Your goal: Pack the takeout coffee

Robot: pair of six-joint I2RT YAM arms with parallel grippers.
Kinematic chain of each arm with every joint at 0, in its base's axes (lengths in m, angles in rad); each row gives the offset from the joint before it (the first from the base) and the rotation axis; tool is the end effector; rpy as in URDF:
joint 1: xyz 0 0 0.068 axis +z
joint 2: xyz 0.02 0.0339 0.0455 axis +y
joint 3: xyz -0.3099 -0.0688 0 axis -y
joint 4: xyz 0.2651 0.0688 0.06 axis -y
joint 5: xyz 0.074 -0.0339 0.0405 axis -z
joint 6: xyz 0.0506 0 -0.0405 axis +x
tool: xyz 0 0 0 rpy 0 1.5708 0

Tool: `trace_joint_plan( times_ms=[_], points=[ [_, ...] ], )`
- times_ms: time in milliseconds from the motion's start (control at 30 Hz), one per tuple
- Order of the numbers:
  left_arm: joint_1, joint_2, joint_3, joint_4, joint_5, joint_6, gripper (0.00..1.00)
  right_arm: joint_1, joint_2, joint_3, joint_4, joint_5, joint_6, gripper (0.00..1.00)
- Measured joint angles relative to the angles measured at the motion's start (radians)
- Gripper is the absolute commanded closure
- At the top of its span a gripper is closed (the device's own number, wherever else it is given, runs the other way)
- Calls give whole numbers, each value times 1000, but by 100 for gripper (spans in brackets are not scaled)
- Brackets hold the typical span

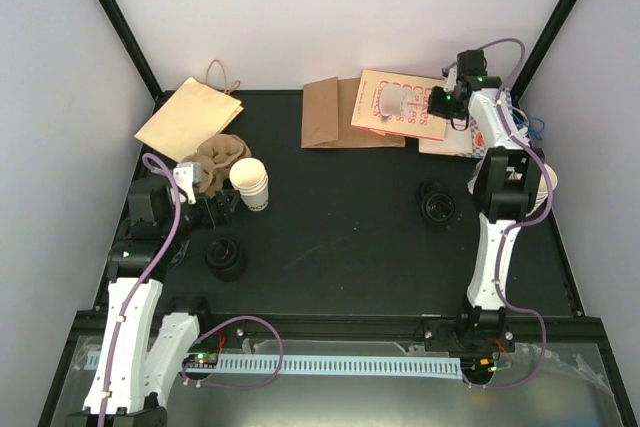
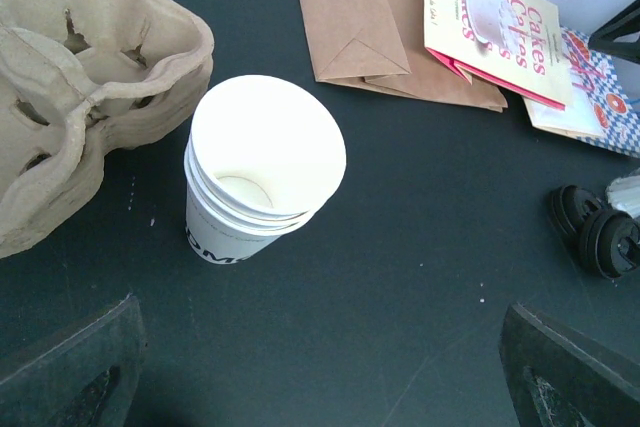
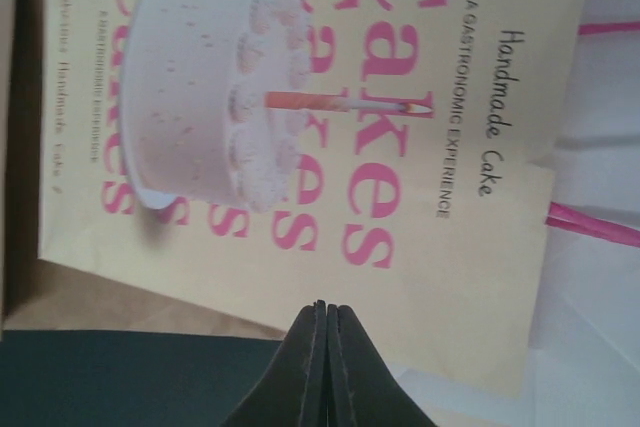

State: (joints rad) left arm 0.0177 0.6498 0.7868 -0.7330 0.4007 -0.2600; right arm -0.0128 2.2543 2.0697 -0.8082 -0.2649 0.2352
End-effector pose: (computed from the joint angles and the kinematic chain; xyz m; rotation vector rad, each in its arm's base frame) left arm 0.1278 -0.0175 0.3289 -0.0686 2.1675 -0.5728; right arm 0.5545 0.0062 0.2612 0.2164 2.5577 0.4242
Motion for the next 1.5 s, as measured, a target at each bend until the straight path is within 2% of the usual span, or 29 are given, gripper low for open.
trace_joint_plan(
  times_ms=[300, 667, 700, 800, 833, 933, 1000, 1100, 1200, 1500],
  points=[
    [-1, 0, 0, 0, 0, 0, 1, 66, -104, -3, -28, -11, -24, 99],
    [-1, -2, 0, 0, 0, 0, 1, 173, -308, -71, -72, -23, -59, 99],
    [-1, -3, 0, 0, 0, 0, 1, 185, -334, -83, -74, -22, -62, 96],
    [-2, -3, 0, 0, 0, 1, 1, 218, -410, -129, -80, -7, -65, 78],
    [-2, -3, 0, 0, 0, 1, 1, 229, -444, -168, -67, 2, -68, 70],
    [-3, -9, 0, 0, 0, 2, 1, 240, -529, -282, -56, 55, -68, 54],
    [-6, -11, 0, 0, 0, 3, 1, 237, -550, -328, -46, 105, -56, 51],
    [-6, -16, 0, 0, 0, 3, 1, 220, -521, -342, -43, 187, -53, 48],
    [-7, -18, 0, 0, 0, 3, 1, 178, -430, -281, -45, 221, -49, 44],
    [-7, -28, 0, 0, 0, 3, 1, 53, -190, -148, -24, 195, -16, 44]
  ],
)
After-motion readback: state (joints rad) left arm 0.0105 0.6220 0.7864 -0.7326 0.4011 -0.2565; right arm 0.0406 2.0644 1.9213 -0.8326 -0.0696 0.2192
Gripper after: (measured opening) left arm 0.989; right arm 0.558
